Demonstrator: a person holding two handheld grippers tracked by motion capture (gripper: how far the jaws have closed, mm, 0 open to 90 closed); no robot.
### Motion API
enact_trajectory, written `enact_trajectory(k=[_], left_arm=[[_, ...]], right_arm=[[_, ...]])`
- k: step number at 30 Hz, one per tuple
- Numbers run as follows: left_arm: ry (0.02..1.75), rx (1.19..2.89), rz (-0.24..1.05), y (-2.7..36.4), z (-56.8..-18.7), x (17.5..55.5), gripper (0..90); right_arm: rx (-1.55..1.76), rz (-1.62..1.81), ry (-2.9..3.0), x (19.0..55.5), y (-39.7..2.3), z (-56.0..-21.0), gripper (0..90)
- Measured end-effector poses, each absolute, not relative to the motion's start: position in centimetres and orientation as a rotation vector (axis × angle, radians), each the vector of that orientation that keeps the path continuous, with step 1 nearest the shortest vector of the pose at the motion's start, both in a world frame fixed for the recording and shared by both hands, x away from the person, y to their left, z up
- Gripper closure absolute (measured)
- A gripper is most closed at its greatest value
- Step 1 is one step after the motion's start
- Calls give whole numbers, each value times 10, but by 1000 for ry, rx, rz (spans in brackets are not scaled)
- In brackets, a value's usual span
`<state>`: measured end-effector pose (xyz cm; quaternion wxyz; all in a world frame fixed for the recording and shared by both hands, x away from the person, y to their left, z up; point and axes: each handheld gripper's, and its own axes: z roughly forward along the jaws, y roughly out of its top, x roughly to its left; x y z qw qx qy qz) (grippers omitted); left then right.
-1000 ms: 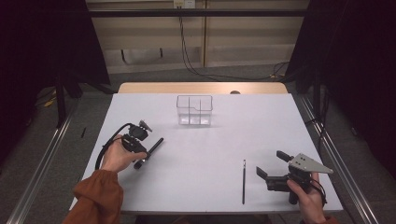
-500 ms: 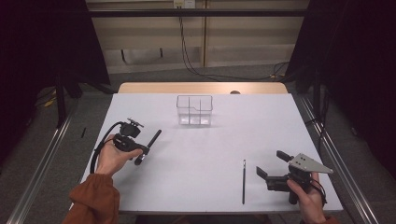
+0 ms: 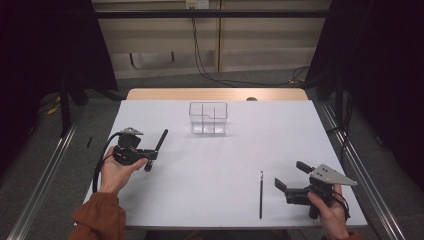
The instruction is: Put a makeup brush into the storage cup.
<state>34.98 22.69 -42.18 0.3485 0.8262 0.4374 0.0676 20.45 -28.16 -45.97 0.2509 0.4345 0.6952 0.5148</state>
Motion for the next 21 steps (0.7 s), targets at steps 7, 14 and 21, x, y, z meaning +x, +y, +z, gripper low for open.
enact_trajectory(k=[7, 14, 21], left_arm=[[1114, 2028, 237, 231, -420, 341, 772], [1080, 1958, 295, 236, -418, 336, 772], [1031, 1930, 273, 234, -418, 331, 772]], right_arm=[[1182, 1401, 1888, 204, -282, -460, 1], [1186, 1403, 1886, 204, -282, -460, 1], [1178, 1402, 1887, 204, -281, -460, 1]])
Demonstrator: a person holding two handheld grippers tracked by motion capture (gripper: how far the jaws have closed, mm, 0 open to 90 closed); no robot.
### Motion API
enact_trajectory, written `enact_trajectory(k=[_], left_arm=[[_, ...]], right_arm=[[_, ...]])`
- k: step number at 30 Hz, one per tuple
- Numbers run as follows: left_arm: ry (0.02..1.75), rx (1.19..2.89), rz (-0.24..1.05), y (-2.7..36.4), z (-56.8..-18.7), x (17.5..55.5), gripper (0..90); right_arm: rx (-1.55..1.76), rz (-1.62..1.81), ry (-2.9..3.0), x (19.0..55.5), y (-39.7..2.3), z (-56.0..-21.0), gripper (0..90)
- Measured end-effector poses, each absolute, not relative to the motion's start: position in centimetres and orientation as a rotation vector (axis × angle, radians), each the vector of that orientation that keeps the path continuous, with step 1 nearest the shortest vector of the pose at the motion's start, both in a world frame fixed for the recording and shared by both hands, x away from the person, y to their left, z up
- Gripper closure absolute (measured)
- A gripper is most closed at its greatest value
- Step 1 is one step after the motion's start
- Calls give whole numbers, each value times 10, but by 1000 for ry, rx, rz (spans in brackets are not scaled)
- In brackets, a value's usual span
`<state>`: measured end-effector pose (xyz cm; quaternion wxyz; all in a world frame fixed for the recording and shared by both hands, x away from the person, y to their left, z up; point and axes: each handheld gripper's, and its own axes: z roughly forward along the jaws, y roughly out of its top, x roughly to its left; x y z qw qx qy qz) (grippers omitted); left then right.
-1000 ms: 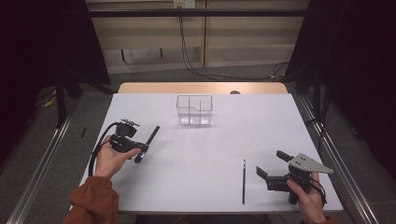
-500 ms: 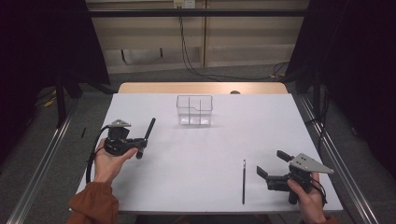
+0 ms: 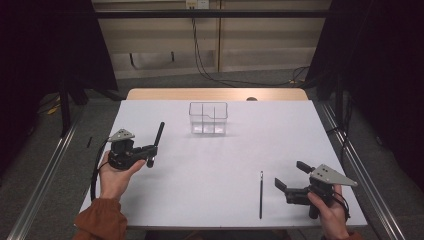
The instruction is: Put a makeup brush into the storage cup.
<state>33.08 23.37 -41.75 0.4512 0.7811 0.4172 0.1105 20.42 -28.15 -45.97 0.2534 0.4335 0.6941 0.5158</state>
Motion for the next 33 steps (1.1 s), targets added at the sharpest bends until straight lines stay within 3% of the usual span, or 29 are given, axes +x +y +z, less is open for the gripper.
enact_trajectory(k=[7, 33], left_arm=[[958, 1899, 303, 231, -421, 326, 772], [840, 1886, 209, 208, -414, 313, 773]], right_arm=[[1178, 1406, 1888, 204, -282, -459, 1], [1171, 1426, 1885, 203, -280, -459, 1]])
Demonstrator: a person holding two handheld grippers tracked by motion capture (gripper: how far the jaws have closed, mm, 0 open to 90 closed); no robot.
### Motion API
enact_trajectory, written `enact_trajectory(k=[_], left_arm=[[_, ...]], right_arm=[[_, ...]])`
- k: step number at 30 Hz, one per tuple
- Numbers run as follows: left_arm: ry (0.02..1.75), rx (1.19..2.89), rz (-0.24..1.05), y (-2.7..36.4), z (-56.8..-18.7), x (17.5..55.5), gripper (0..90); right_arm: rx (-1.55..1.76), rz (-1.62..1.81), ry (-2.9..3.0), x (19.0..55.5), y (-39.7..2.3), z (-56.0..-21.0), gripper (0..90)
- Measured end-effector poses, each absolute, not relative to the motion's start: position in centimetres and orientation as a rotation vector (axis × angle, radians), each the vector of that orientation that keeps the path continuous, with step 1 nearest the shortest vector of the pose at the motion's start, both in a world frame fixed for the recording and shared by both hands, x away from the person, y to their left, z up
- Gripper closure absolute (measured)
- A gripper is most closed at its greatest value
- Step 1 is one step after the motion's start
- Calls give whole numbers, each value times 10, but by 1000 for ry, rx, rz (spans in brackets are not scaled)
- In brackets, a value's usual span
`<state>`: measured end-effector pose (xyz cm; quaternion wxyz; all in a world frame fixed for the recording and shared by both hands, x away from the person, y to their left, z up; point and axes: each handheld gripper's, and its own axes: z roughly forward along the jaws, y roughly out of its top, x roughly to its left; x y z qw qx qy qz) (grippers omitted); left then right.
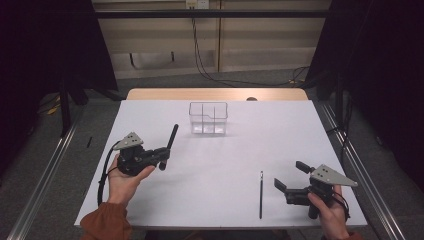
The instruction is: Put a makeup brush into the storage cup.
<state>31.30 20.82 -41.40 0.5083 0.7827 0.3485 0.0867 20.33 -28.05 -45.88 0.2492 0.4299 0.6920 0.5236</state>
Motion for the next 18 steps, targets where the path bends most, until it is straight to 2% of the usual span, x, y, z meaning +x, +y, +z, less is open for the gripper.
enact_trajectory(k=[18], left_arm=[[737, 1914, 129, 185, -407, 306, 774]], right_arm=[[1167, 1426, 1887, 204, -280, -459, 1]])
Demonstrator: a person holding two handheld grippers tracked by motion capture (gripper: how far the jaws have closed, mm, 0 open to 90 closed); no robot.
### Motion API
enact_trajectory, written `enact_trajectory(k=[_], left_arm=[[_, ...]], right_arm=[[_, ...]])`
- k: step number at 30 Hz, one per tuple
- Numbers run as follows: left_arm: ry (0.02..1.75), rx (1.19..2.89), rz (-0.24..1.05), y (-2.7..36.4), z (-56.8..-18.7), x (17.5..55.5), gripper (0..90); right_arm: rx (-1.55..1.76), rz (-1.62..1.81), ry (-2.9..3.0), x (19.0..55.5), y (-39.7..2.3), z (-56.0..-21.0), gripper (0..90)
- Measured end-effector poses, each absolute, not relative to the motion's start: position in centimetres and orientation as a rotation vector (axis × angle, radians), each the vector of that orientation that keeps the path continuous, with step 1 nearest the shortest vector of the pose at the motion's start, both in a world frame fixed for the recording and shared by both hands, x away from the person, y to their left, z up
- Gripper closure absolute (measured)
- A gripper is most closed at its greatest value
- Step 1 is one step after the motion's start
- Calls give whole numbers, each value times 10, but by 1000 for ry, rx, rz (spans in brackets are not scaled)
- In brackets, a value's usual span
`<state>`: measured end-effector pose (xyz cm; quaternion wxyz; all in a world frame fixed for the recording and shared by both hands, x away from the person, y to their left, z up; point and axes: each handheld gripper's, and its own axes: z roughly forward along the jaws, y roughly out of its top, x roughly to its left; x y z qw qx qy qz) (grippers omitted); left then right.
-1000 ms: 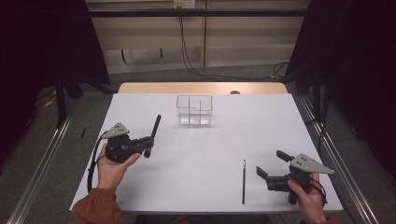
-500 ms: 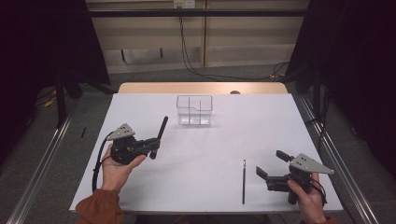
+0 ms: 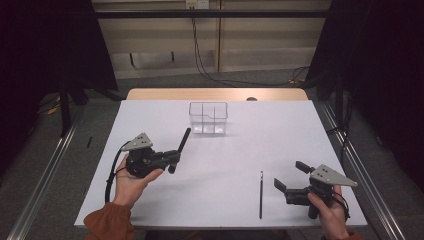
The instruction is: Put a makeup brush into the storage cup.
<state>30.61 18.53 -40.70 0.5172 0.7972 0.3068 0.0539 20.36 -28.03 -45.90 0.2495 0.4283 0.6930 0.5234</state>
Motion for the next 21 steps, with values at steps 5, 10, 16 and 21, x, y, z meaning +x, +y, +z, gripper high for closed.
enact_trajectory(k=[5, 10, 16, 21], left_arm=[[716, 1923, 115, 178, -405, 305, 774], [684, 1936, 94, 172, -403, 303, 774], [663, 1942, 79, 166, -401, 302, 775], [640, 1956, 65, 161, -401, 301, 775]], right_arm=[[1165, 1425, 1888, 203, -280, -459, 1], [1165, 1424, 1888, 203, -280, -459, 1], [1165, 1424, 1888, 204, -280, -459, 1], [1166, 1429, 1889, 204, -280, -459, 1]])
